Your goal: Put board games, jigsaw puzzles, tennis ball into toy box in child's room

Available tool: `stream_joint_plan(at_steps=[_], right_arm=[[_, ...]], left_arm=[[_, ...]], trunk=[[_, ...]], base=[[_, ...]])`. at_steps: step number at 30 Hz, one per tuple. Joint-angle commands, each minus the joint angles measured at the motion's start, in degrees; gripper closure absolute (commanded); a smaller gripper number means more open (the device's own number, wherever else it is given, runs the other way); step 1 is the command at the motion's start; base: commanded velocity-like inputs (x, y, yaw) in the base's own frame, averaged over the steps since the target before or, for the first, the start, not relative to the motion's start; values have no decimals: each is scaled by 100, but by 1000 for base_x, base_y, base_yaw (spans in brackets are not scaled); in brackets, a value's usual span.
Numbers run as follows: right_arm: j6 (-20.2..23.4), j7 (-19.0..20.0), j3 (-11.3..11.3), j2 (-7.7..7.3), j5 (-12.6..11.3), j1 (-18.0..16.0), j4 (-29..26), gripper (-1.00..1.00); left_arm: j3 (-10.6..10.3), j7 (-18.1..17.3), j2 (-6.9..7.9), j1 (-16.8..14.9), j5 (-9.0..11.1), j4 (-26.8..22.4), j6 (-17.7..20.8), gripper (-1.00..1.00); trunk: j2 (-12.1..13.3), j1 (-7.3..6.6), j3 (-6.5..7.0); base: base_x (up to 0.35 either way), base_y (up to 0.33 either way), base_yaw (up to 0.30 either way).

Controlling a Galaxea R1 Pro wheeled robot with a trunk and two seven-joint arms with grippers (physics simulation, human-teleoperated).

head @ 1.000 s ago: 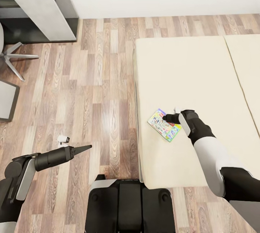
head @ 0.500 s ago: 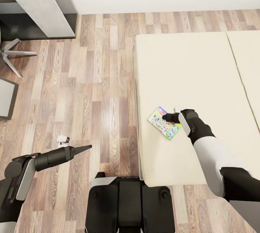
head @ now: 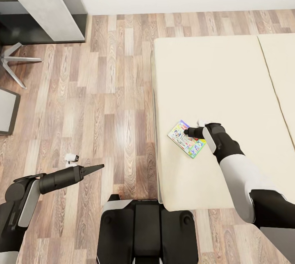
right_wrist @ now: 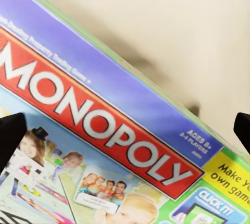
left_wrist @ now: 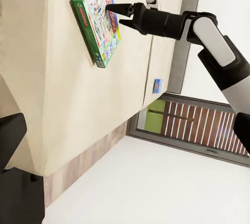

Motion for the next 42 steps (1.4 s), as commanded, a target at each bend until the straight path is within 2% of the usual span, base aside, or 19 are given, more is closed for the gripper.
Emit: stream_joint_plan(at_steps=[1, 14, 31, 42], right_arm=[[15, 19, -30, 4, 27, 4, 136, -100], [15, 20, -30, 9, 26, 4, 137, -100], [15, 20, -30, 15, 26, 4, 131, -100], [15, 20, -21, 21, 28, 4, 133, -100]], left_arm=[[-2, -12, -1, -5, 6, 2, 35, -100], [-2, -12, -1, -5, 6, 2, 36, -100], [-2, -12, -1, -5, 6, 2, 36, -100], [-2, -12, -1, -5, 6, 2, 36, -100]], trunk=[[-2, 10, -7], [-2, 10, -70], [-2, 10, -74], [-2, 10, -74]], base=[[0, 0, 0], [0, 0, 0], [0, 2, 0], [0, 85, 0]])
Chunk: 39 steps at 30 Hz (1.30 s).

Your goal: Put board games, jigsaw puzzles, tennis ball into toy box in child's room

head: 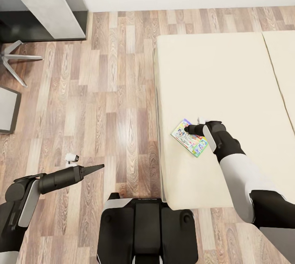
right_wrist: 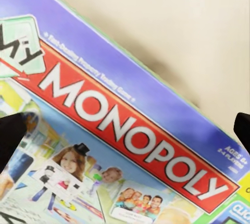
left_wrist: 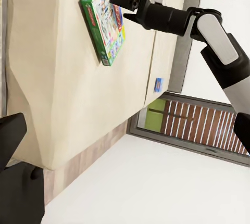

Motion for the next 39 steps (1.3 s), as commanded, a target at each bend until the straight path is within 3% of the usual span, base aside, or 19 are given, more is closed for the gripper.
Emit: stream_joint_plan(at_steps=[1, 39], right_arm=[[21, 9, -7, 3, -109, 2, 378, -100], [21, 11, 0, 4, -110, 2, 376, -100]], left_arm=[[0, -11, 0, -3, 7, 0, 35, -100], [0, -11, 0, -3, 7, 0, 35, -100]], trunk=[[-6, 5, -6], [-6, 5, -6]], base=[[0, 53, 0], [-4, 48, 0]])
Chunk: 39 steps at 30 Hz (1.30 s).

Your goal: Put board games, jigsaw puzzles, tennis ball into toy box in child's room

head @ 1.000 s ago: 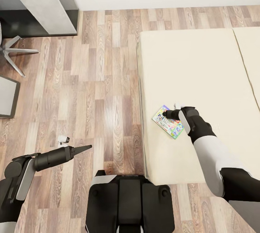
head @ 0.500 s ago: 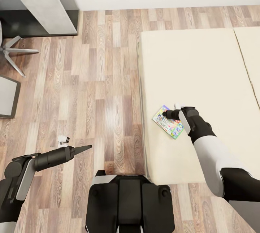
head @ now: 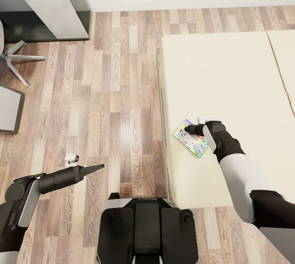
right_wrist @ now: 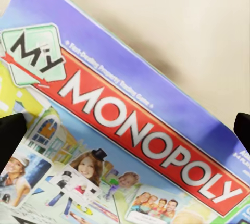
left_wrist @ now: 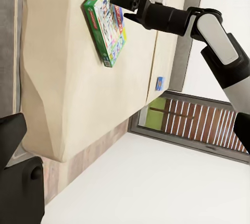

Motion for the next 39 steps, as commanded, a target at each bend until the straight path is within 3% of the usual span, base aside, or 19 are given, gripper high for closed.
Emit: stream_joint_plan(at_steps=[1, 39], right_arm=[[18, 17, -10, 4, -196, 3, 388, -100], [18, 21, -8, 16, -196, 3, 385, -100]], left_arm=[[0, -11, 0, -3, 6, 1, 34, -100], [-3, -8, 0, -3, -1, 1, 34, -100]], trunk=[[-6, 6, -6], [-6, 6, 8]], base=[[0, 17, 0], [-11, 35, 0]])
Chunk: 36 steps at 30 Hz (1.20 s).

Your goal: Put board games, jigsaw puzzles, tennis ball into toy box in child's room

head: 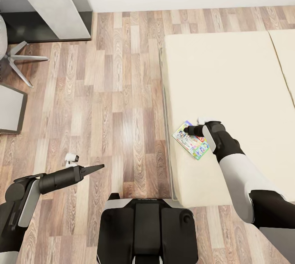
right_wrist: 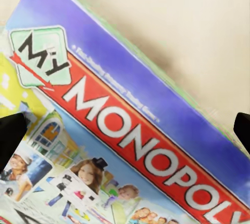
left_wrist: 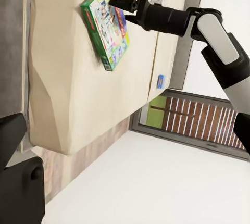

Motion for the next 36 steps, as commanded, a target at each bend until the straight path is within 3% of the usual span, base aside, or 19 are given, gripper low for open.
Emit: stream_joint_plan(at_steps=[1, 36], right_arm=[[-99, 35, -25, 7, -76, 4, 350, -100], [-100, 26, -25, 29, -74, 4, 350, -100]], left_arm=[[-3, -14, -1, -6, 5, 5, 33, -100], [-8, -11, -1, -6, 14, 5, 33, -100]], trunk=[[-3, 10, -6], [-3, 10, -6]], base=[[0, 145, 0], [0, 36, 0]])
